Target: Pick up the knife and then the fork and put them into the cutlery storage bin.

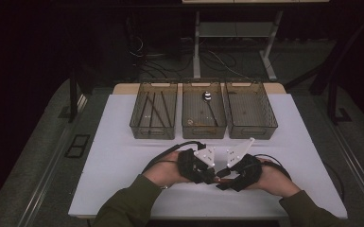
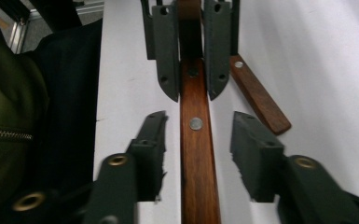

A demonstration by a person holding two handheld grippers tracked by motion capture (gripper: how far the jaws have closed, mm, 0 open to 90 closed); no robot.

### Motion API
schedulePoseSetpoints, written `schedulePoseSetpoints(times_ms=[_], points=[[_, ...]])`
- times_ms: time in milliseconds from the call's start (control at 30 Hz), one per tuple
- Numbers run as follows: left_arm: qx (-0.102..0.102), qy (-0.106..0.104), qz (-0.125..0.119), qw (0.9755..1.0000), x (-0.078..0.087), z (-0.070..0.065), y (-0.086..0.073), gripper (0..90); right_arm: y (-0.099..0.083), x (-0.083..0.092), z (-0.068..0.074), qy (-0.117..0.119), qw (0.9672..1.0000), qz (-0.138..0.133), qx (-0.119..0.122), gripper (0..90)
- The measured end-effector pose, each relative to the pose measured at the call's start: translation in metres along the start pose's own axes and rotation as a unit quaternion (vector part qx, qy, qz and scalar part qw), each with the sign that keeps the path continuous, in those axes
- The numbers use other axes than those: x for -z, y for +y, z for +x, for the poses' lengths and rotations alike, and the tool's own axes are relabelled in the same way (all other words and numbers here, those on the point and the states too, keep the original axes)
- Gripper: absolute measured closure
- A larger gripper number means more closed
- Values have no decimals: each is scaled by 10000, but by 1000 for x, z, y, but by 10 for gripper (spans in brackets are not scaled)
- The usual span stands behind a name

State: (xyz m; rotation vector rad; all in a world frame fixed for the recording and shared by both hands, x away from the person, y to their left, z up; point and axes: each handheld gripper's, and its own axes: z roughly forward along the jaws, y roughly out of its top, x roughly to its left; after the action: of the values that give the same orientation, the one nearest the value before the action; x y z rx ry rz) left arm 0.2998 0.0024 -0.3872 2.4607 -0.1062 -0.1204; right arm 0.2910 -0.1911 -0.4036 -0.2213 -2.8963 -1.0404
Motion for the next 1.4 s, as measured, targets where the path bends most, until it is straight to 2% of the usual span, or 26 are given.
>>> schedulePoseSetpoints(times_ms=[100, 167, 200, 400, 567, 700, 933, 1067, 1100, 1167, 1267, 1300, 1333, 1400], points=[[-65, -14, 59, 10000, 0, 0, 0, 767, 1, -4, 3, 66, 9999, 98, 26, 640], [-31, -30, 55, 10000, -1, -1, 1, 767, 2, -6, 6, 94, 9997, 204, -34, 664], [-33, -21, 53, 10000, -1, -1, 1, 767, 2, -9, 4, 85, 9998, 165, 108, 675], [-66, -21, 72, 10000, -2, -2, 1, 767, 3, -12, 5, 37, 9997, 201, 129, 744], [-98, 17, 75, 9999, -2, -3, 1, 767, 3, -12, 6, -6, 9996, 201, 203, 752], [-162, 52, 110, 9998, -2, -5, 1, 766, 4, -12, 7, -9, 9996, 208, 167, 758], [-173, 56, -13, 9998, 0, -5, 0, 757, 3, -10, 7, 11, 9998, 164, 113, 759], [-88, 139, -210, 9996, 7, -3, -4, 623, 2, -8, 6, -19, 9999, 137, 71, 759], [36, 174, -344, 9993, 10, -3, -7, 592, 1, -8, 5, -53, 9999, 143, 63, 759], [250, 256, -544, 9979, 17, -2, -14, 522, -1, -7, 3, -99, 9998, 159, 45, 758], [544, 391, -892, 9938, 27, -1, -29, 446, -6, -3, 1, -142, 9997, 177, -118, 758], [706, 430, -1027, 9913, 31, 0, -37, 416, -7, -1, -1, -223, 9995, 198, -71, 758], [873, 459, -1121, 9888, 33, -2, -42, 392, -10, 1, -3, -278, 9993, 194, -154, 758], [1123, 691, -1247, 9834, 38, -2, -56, 360, -14, 6, -6, -341, 9989, 182, -246, 758]])
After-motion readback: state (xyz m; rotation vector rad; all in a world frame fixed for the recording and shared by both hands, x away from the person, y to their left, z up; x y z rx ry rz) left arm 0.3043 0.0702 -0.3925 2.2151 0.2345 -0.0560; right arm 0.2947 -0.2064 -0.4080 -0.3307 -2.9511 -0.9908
